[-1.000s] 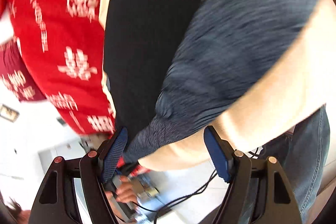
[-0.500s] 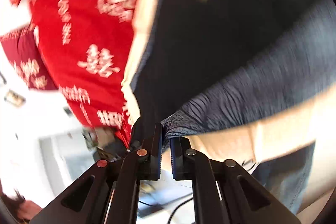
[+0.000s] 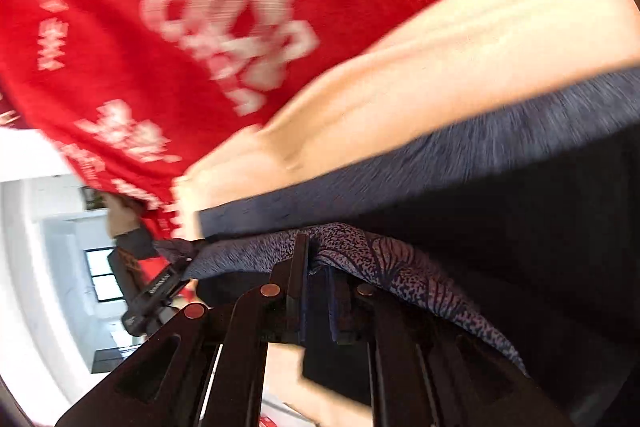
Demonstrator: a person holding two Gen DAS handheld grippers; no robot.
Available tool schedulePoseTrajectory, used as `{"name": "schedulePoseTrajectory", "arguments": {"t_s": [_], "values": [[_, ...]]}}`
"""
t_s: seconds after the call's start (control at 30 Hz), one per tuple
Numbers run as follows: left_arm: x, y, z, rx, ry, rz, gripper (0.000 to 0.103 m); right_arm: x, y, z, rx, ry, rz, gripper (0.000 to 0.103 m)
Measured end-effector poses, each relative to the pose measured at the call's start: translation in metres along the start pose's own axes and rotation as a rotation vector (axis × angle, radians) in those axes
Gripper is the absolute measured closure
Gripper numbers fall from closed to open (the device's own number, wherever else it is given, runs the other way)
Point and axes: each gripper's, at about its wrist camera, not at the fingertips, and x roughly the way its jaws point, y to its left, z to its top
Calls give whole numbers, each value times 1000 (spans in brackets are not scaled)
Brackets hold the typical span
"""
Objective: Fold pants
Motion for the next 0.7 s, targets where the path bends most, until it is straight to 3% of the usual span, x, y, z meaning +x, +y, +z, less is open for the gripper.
{"name": "schedulePoseTrajectory", "arguments": {"t_s": [0.1,0.17,0.2,0.23,0.27,0.3,0.33,0.37,0.4,0.43,0.57,0.63,0.7], "values": [[15,-1,9,-46,-19,24,59,13,-12,12,56,28,-28,87],[6,-6,9,-52,-8,34,58,8,-4,11,36,47,-8,62],[-2,-6,9,-48,-9,33,58,4,3,10,9,50,-3,37],[-12,-5,9,-45,-16,36,57,-3,13,8,-24,46,-5,28],[-24,-6,10,-44,-32,56,52,-11,24,4,-63,36,-20,28],[-38,-5,10,-51,-60,86,34,-18,33,1,-100,24,-39,28],[-50,-1,11,-62,-92,113,22,-22,41,-4,-139,14,-53,29],[-65,0,9,-65,-131,139,21,-25,49,-11,-186,15,-57,34],[-73,-1,8,-53,-141,155,21,-23,55,-14,-221,24,-60,53],[-75,-5,6,-29,-135,166,21,-16,60,-20,-258,48,-77,64],[-36,-30,-3,90,-53,197,21,33,64,-26,-352,133,-204,65],[-8,-47,-1,138,-39,226,21,47,56,-19,-396,119,-285,65],[27,-58,0,150,-9,275,21,46,54,-8,-407,76,-266,65]]}}
